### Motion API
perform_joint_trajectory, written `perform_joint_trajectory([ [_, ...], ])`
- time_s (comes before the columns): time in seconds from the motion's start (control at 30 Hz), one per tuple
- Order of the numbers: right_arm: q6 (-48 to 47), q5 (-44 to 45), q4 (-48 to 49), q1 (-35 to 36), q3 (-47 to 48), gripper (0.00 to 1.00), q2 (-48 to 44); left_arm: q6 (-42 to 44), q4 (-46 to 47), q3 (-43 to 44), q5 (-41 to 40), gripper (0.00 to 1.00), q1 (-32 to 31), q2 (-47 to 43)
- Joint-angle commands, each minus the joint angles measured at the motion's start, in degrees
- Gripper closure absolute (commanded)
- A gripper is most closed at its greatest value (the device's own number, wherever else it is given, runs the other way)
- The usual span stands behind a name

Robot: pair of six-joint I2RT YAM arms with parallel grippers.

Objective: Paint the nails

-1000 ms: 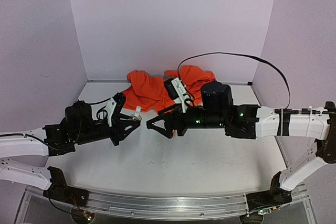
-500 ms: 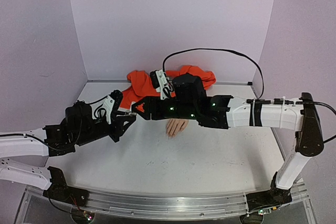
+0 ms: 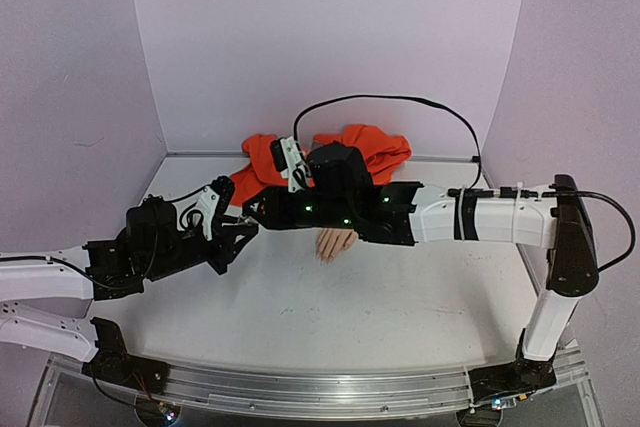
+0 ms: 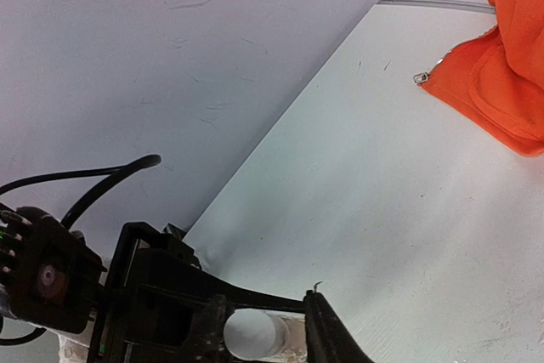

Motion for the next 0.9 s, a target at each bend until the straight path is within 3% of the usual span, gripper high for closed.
perform_joint_trajectory([
  [0.0,-0.4,-0.8,1.5,0.4,2.0,0.81,0.0,0.3,2.8,0.3,-0.3,1.00,-0.2,-1.3],
  [0.13,-3.1,-2.2,2.1,0.4,0.5,0.99,-1.7,-0.1,2.8,0.5,2.6,1.00,-0.2,-1.2],
  [0.3,-15.4,-11.4,4.3,-0.2,-4.9,1.00,-7.1,0.5,2.8,1.9,14.8,1.00,-0.2,0.3],
  [0.33,-19.7,-16.5,6.1,-0.5,-8.4,1.00,-9.0,0.7,2.7,2.2,18.9,1.00,-0.2,0.6],
  [0.43,-34.3,-51.3,14.0,-1.5,-18.7,1.00,-14.3,1.7,2.9,3.1,36.0,1.00,-0.2,1.2],
  [0.53,-34.2,-53.1,13.9,-1.7,-21.5,1.00,-16.0,1.8,2.8,4.6,44.3,1.00,-0.2,3.0],
  [0.63,-32.5,-50.5,15.6,-1.7,-23.4,1.00,-18.5,1.4,2.9,5.2,41.8,1.00,-0.2,3.5],
  [0.67,-31.6,-47.1,15.8,-1.7,-24.0,0.97,-19.8,1.5,2.9,5.1,39.8,1.00,-0.2,3.6],
  [0.7,-30.6,-42.2,15.8,-1.8,-24.5,0.83,-21.3,1.5,2.8,5.2,37.2,1.00,-0.2,3.6],
  [0.77,-27.4,-30.7,15.5,-1.7,-26.0,0.41,-24.3,1.7,2.8,5.1,30.7,1.00,-0.2,3.5],
  [0.8,-25.8,-24.6,14.8,-1.7,-26.7,0.26,-25.7,1.6,2.8,5.1,26.9,1.00,-0.2,3.4],
  [0.87,-22.6,-13.7,12.1,-1.7,-27.5,0.13,-27.6,2.0,2.8,5.0,21.0,1.00,-0.3,3.1],
])
